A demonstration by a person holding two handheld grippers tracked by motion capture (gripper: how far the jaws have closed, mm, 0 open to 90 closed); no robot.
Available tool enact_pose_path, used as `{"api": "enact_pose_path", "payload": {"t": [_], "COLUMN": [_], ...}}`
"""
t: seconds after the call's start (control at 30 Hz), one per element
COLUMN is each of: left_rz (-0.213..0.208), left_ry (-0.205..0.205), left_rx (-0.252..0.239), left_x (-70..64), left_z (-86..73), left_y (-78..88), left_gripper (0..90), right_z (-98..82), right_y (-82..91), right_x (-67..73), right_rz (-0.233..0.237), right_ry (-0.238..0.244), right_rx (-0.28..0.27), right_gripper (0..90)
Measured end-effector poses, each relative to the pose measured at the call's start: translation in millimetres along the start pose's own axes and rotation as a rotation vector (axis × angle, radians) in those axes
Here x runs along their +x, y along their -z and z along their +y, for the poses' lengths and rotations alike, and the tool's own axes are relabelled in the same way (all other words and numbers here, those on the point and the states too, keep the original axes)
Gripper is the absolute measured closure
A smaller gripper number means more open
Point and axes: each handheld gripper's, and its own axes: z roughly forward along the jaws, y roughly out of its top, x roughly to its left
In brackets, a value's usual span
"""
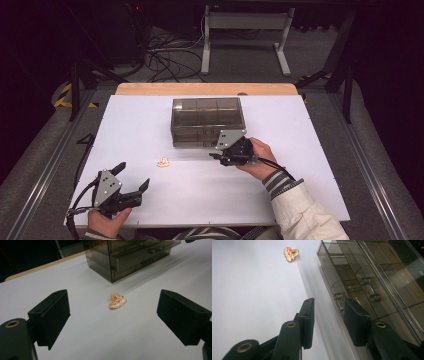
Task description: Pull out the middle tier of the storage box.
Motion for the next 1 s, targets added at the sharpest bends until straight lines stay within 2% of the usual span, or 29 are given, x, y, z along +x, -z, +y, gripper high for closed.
{"api": "enact_pose_path", "payload": {"t": [0.07, 0.17, 0.37, 0.5, 0.7, 0.77, 1.0], "left_rz": [0.000, -0.002, -0.004, -0.006, -0.006, -0.007, -0.007], "left_ry": [0.001, 0.001, 0.001, 0.001, 0.003, 0.002, 0.000], "left_rx": [0.000, 0.004, 0.007, 0.007, 0.008, 0.009, 0.009], "left_x": [-0.1, -0.4, -0.4, -0.7, -0.2, 0.0, 0.0], "left_z": [0.0, 0.0, 0.0, 0.2, 0.0, -0.2, -0.2], "left_y": [-0.1, -0.2, -1.2, -1.7, -1.7, -1.6, -1.8], "left_gripper": [12.1, 12.1, 12.1, 12.1, 12.1, 12.1, 12.1], "right_z": [0.1, -0.1, -1.1, 0.3, 2.1, 1.2, -1.4], "right_y": [-0.7, -2.2, -5.5, -9.8, -18.2, -22.0, -32.8], "right_x": [-4.5, -10.1, -16.5, -20.6, -26.9, -27.6, -29.0], "right_rz": [0.026, 0.039, 0.029, 0.023, 0.023, 0.012, 0.006], "right_ry": [-0.007, -0.024, -0.022, -0.014, 0.022, 0.016, 0.040], "right_rx": [-0.001, -0.002, 0.008, 0.041, 0.068, 0.073, 0.095], "right_gripper": [61.3, 61.8, 62.4, 61.5, 60.5, 59.0, 57.7]}}
